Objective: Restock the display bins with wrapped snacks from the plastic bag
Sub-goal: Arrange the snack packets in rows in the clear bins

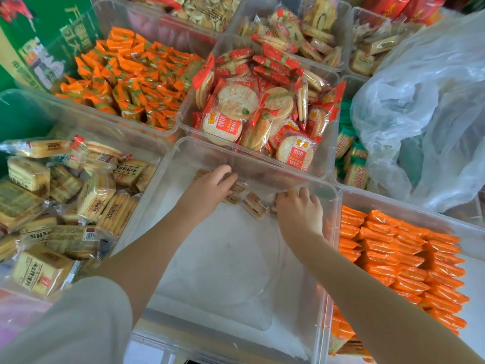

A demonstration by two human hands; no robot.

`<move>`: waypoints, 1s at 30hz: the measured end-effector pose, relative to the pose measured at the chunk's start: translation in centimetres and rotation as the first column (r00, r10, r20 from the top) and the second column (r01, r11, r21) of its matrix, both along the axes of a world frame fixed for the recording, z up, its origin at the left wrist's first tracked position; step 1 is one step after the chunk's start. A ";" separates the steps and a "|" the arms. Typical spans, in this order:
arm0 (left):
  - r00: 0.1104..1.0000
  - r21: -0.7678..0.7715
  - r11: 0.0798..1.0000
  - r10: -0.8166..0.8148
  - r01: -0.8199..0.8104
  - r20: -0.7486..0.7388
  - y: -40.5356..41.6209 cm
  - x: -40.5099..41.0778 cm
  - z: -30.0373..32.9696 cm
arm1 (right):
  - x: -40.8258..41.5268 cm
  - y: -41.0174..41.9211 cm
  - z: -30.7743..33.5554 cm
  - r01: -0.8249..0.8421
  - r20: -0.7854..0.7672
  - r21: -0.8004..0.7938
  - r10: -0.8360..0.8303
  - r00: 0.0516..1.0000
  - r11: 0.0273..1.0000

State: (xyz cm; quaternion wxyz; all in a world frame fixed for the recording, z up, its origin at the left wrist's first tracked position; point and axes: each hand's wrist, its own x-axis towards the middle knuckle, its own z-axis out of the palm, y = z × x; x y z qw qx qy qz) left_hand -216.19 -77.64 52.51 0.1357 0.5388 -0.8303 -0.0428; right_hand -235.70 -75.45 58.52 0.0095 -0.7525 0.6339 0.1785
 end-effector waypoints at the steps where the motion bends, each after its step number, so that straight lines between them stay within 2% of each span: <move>1: 0.998 0.006 0.999 0.045 -0.045 -0.054 0.5 0.2 0.0 | 0.2 0.2 -0.1 0.001 -0.003 -0.027 -0.001 1.000 1.000; 4: 0.975 0.067 0.981 0.190 -0.183 -0.118 1.7 1.3 -0.3 | 0.3 0.3 -0.2 0.024 0.129 -0.037 -0.019 0.991 0.999; 6: 0.975 0.089 0.973 0.219 -0.215 -0.042 2.1 1.9 -1.2 | 0.7 0.5 -0.2 -0.031 0.232 0.018 0.026 0.972 0.999; 8: 0.972 0.085 0.968 0.236 -0.236 0.014 2.0 1.9 -1.8 | 1.5 0.7 -0.3 -0.079 0.268 0.033 0.067 0.961 0.996; 12: 0.960 0.049 0.966 0.247 -0.255 0.133 1.3 1.5 -1.8 | 2.8 -0.2 -0.7 -0.068 0.172 0.063 0.056 0.984 0.996; 15: 0.956 -0.006 0.976 0.215 -0.218 0.201 1.4 1.8 -1.4 | 2.5 -1.1 -0.2 -0.078 0.173 0.062 0.066 0.983 0.995; 22: 0.968 -0.085 0.980 0.192 -0.180 0.161 1.2 1.6 -0.5 | 1.8 -0.4 -0.1 -0.055 0.236 0.049 0.042 0.971 0.997; 27: 0.968 -0.067 0.981 0.192 -0.184 0.164 1.0 1.6 -0.7 | -0.7 0.0 0.6 -0.020 0.245 -0.028 0.026 0.969 0.999; 30: 0.974 -0.060 0.980 0.195 -0.189 0.116 1.5 1.3 -0.4 | -1.6 0.1 0.8 0.021 0.188 0.059 -0.032 0.982 0.998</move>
